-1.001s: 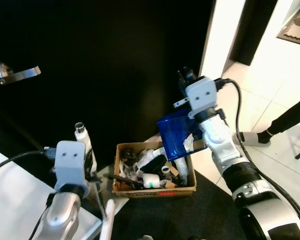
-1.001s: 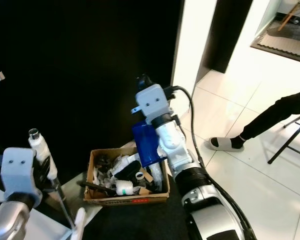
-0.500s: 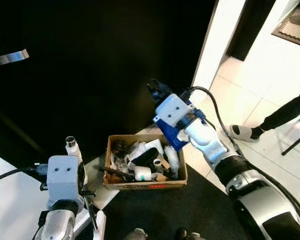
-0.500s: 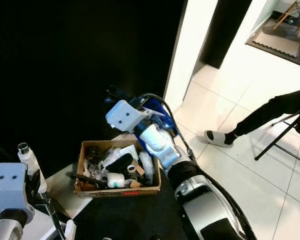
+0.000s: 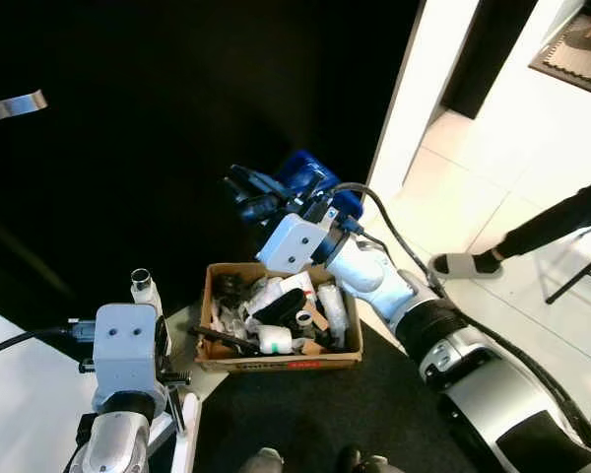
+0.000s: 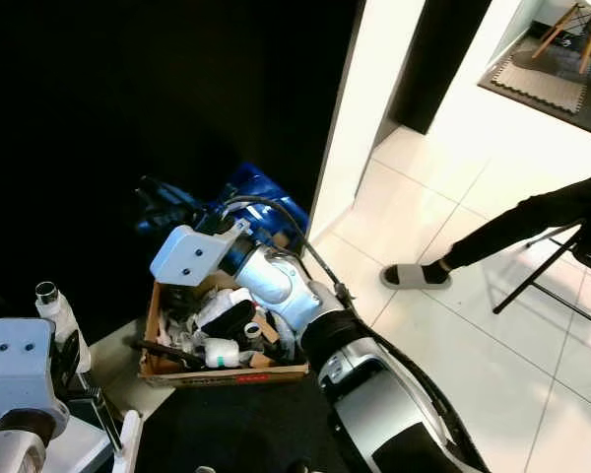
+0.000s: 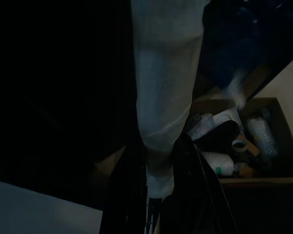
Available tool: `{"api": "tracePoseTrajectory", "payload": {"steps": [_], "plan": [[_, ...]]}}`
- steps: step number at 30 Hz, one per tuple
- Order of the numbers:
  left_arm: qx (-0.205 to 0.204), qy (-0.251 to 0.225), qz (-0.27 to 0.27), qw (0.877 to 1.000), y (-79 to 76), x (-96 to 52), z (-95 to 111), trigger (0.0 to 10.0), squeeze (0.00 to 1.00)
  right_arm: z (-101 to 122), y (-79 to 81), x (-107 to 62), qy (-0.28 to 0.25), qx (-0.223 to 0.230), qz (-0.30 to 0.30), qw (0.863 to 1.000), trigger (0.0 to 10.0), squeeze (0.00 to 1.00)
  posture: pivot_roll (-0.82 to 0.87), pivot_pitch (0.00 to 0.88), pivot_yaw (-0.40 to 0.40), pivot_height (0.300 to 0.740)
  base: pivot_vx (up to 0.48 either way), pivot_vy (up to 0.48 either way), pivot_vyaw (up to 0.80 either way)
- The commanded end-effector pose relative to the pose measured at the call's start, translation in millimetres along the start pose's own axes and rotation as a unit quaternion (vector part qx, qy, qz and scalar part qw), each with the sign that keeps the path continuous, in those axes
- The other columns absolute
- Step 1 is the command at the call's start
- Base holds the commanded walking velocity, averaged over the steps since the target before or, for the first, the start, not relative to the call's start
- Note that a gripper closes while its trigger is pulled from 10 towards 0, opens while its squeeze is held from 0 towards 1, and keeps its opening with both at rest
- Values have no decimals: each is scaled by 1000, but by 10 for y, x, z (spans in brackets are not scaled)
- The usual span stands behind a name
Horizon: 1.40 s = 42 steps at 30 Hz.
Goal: Sweep floor
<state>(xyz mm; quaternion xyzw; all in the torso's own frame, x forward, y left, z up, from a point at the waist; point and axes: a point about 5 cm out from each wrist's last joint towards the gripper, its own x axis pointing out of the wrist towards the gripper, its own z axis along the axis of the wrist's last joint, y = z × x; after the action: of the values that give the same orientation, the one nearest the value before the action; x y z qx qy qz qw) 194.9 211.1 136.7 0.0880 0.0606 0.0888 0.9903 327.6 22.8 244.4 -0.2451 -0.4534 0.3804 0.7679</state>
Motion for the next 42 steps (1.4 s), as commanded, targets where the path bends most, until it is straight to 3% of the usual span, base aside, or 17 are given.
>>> {"api": "tracePoseTrajectory", "payload": {"steps": [1,5,13,18,24,28,32,33,34,35,37,38,41,42], "plan": [[-1,-3,6,1000,-13,-27,12,10000,0,223,20,98,-85,-11,6,996,10000,0,286,237,-63,740,0,0,0],[-1,-4,5,1000,-20,-24,12,10000,0,220,53,91,-85,-9,9,996,10000,0,289,234,-64,740,0,0,0],[-1,-6,2,1000,-36,10,16,10000,0,198,-54,77,-80,-20,10,997,10000,0,277,222,-55,740,0,0,0],[0,-8,-3,1000,-50,38,23,10000,0,147,-173,27,-61,-10,-22,998,10000,0,273,215,-51,740,0,0,0],[2,-8,-4,1000,-45,55,18,10000,0,50,-456,-62,-17,15,-110,994,10000,0,265,207,-45,740,0,0,0],[8,-7,-19,1000,-55,115,12,10000,0,3,-855,-342,31,22,-227,973,10000,0,226,193,-11,740,0,0,0],[10,-8,-24,1000,-61,154,20,10000,0,7,-998,-491,46,29,-268,962,10000,0,213,189,1,740,0,0,0],[12,-9,-26,1000,-60,180,24,10000,0,5,-1085,-615,57,49,-305,950,10000,0,195,186,16,740,0,0,0],[14,-10,-29,999,-61,223,31,10000,0,-1,-1178,-783,71,87,-355,928,10000,0,185,183,25,740,0,0,0],[14,-10,-29,999,-61,223,31,10000,0,-1,-1178,-783,71,87,-355,928,10000,0,185,183,25,740,0,0,0],[16,-12,-32,999,-63,253,38,10000,0,-9,-1218,-885,84,123,-388,909,10000,0,172,180,35,740,0,0,0],[16,-12,-32,999,-63,253,38,10000,0,-9,-1218,-885,84,123,-388,909,10000,0,172,180,35,740,0,0,0],[16,-26,-47,998,-67,345,124,10000,0,48,-1277,-1168,108,153,-439,879,10000,0,149,175,53,740,0,0,0],[16,-26,-47,998,-67,345,124,10000,0,48,-1277,-1168,108,153,-439,879,10000,0,149,175,53,740,0,0,0]]}}
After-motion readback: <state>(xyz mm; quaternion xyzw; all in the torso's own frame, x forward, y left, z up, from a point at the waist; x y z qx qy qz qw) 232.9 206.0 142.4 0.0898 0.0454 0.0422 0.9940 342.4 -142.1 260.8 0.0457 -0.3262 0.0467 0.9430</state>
